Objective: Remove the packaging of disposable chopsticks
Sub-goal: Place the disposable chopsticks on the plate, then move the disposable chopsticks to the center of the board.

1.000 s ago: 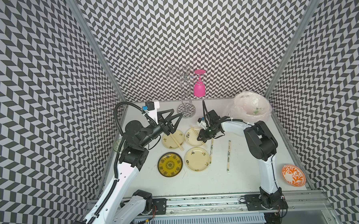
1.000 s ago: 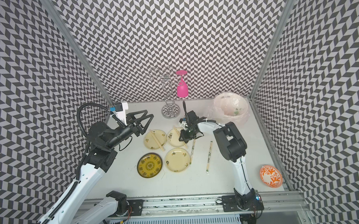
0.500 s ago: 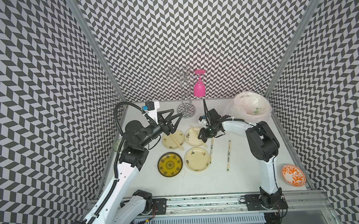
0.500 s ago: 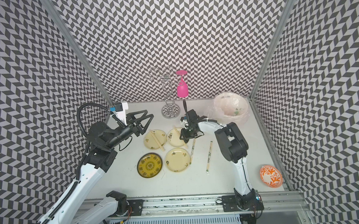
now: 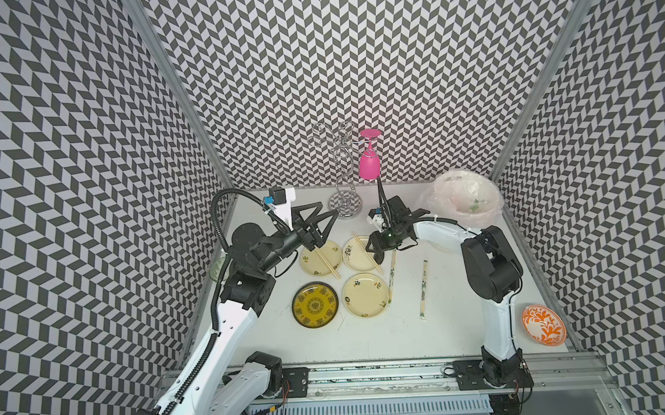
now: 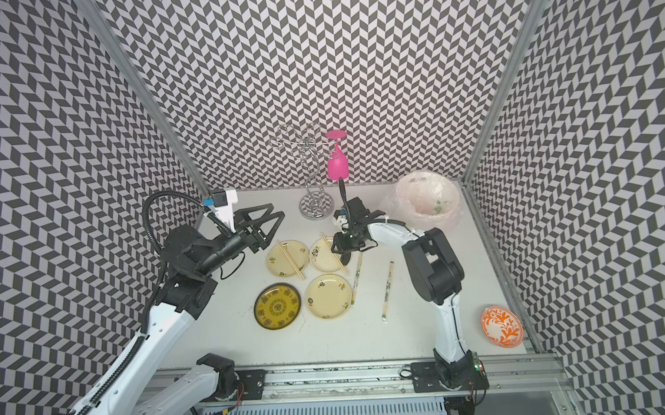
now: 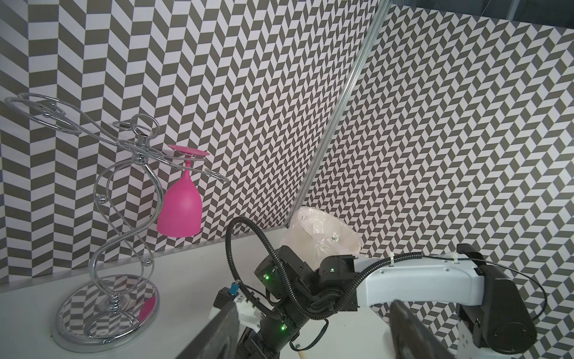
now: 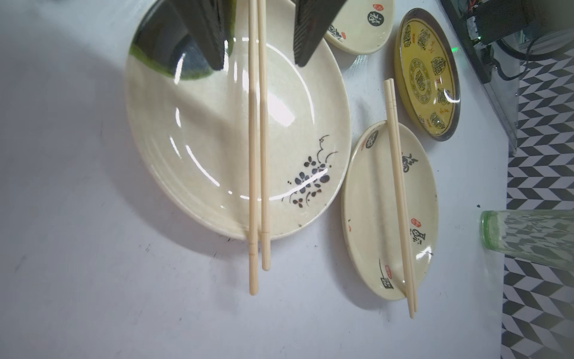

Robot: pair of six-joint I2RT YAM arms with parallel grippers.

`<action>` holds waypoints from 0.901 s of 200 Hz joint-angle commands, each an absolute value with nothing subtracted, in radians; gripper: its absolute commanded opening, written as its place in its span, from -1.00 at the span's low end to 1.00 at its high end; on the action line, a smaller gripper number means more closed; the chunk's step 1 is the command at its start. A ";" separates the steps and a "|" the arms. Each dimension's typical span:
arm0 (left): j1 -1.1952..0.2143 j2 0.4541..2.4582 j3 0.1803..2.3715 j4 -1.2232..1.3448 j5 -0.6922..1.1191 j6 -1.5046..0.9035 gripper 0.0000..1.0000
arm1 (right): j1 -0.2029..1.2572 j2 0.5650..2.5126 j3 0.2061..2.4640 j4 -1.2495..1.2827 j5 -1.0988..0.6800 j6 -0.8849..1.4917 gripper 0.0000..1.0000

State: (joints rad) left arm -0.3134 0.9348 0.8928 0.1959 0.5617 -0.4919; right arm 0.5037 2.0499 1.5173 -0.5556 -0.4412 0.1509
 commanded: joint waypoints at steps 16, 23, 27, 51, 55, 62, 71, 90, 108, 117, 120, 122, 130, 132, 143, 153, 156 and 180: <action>-0.305 0.926 0.903 0.201 0.554 -0.499 0.52 | 0.511 1.902 1.521 -0.544 -0.354 0.176 -0.23; -0.305 0.925 0.904 0.198 0.552 -0.499 0.52 | 0.512 1.871 1.514 -0.539 -0.343 0.187 -0.23; -0.305 0.925 0.906 0.196 0.551 -0.499 0.52 | 0.512 1.852 1.509 -0.537 -0.336 0.192 -0.23; -0.307 0.938 0.919 0.182 0.542 -0.480 0.51 | 0.512 1.727 1.457 -0.507 -0.283 0.239 -0.23; -0.307 0.943 0.924 0.173 0.537 -0.473 0.51 | 0.511 1.704 1.445 -0.500 -0.268 0.251 -0.23; -0.309 0.950 0.934 0.155 0.530 -0.459 0.51 | 0.511 1.665 1.427 -0.493 -0.233 0.270 -0.24; -0.311 0.959 0.942 0.136 0.526 -0.442 0.50 | 0.512 1.613 1.392 -0.491 -0.175 0.305 -0.26; -0.342 0.973 0.946 0.096 0.493 -0.400 0.48 | 0.511 1.489 1.278 -0.490 -0.050 0.370 -0.29; -0.421 0.992 0.958 0.033 0.397 -0.311 0.47 | 0.511 1.378 1.165 -0.518 0.044 0.426 -0.28; -0.465 1.000 0.960 0.015 0.349 -0.284 0.47 | 0.511 1.330 1.112 -0.540 0.077 0.454 -0.29; -0.478 1.002 0.959 0.013 0.338 -0.279 0.47 | 0.512 1.314 1.093 -0.547 0.087 0.466 -0.29; -0.485 1.003 0.958 0.010 0.333 -0.277 0.47 | 0.512 1.306 1.082 -0.553 0.091 0.473 -0.29; -0.506 1.007 0.953 0.013 0.328 -0.274 0.47 | 0.511 1.269 1.036 -0.575 0.104 0.501 -0.29; -0.510 1.008 0.951 0.014 0.328 -0.274 0.47 | 0.511 1.259 1.026 -0.579 0.104 0.507 -0.29; -0.530 1.010 0.947 0.014 0.322 -0.274 0.46 | 0.510 1.216 0.971 -0.613 0.113 0.544 -0.28; -0.549 1.010 0.943 0.015 0.310 -0.271 0.46 | 0.510 1.182 0.928 -0.642 0.126 0.585 -0.27; -0.554 1.010 0.942 0.015 0.305 -0.270 0.46 | 0.511 1.173 0.914 -0.648 0.128 0.590 -0.27; -0.604 1.020 0.937 0.023 0.285 -0.260 0.46 | 0.509 1.121 0.817 -0.663 0.153 0.617 -0.25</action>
